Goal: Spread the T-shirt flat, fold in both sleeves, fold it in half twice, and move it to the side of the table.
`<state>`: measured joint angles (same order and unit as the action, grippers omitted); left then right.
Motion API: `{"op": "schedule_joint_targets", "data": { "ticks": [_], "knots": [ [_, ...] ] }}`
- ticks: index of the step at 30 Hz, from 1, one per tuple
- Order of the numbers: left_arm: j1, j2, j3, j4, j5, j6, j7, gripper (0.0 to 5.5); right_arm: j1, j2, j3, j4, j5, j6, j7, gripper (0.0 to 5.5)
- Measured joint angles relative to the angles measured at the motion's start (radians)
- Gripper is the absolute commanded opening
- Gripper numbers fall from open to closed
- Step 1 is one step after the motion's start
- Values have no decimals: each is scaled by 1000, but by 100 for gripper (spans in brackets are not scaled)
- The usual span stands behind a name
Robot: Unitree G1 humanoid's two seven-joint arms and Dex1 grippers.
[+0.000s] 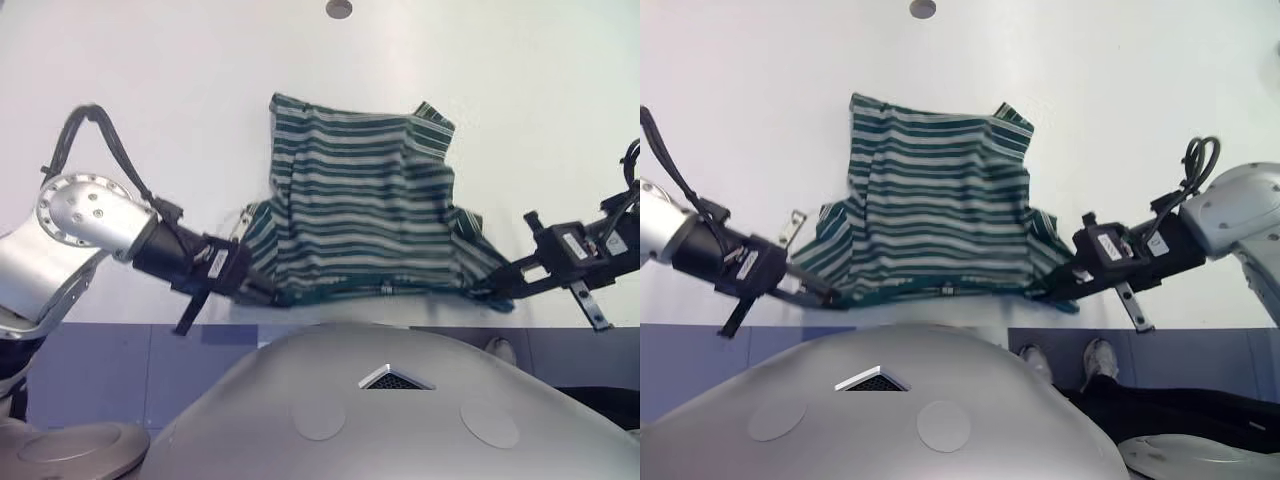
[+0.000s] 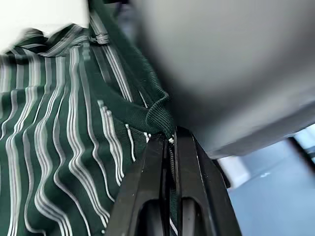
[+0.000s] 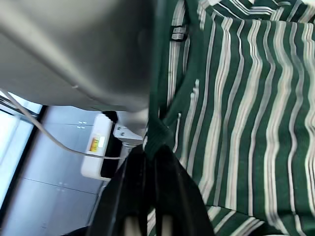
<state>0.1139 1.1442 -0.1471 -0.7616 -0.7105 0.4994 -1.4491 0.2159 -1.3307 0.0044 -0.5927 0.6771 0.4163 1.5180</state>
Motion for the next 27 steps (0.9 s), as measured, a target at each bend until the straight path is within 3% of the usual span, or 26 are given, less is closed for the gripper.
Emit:
{"op": "schedule_joint_targets", "data": {
  "ticks": [3, 5, 8, 11, 17, 19, 24, 25, 27],
  "knots": [
    [-17, -7, -7, 13, 5, 10, 12, 0, -73, 33, 27, 36, -19, 16, -20, 4],
    [-116, -127, -94, 111, 174, -47, 128, 0, -189, 135, 109, 119, -154, -34, -92, 4],
    [-287, -320, -243, 351, 469, -99, 349, 0, -327, 304, 255, 279, -413, -144, -238, 4],
    [-367, -451, -382, 599, 654, -137, 443, 0, -410, 456, 385, 437, -632, -208, -372, 4],
    [-688, -628, -489, 1121, 805, -395, 583, 0, -691, 717, 491, 909, -876, -331, -687, 4],
    [-828, -690, -516, 1347, 871, -451, 773, 0, -838, 819, 517, 1143, -945, -354, -908, 4],
    [-1059, -719, -486, 1664, 1015, -634, 1348, 0, -1086, 965, 496, 1464, -1028, -464, -1454, 4],
    [-1110, -705, -432, 1646, 1063, -761, 1507, 0, -1131, 975, 465, 1484, -1066, -548, -1610, 4],
    [-1130, -642, -322, 1438, 1079, -930, 1591, 0, -1148, 922, 405, 1369, -1099, -687, -1718, 4]
  ]
}}
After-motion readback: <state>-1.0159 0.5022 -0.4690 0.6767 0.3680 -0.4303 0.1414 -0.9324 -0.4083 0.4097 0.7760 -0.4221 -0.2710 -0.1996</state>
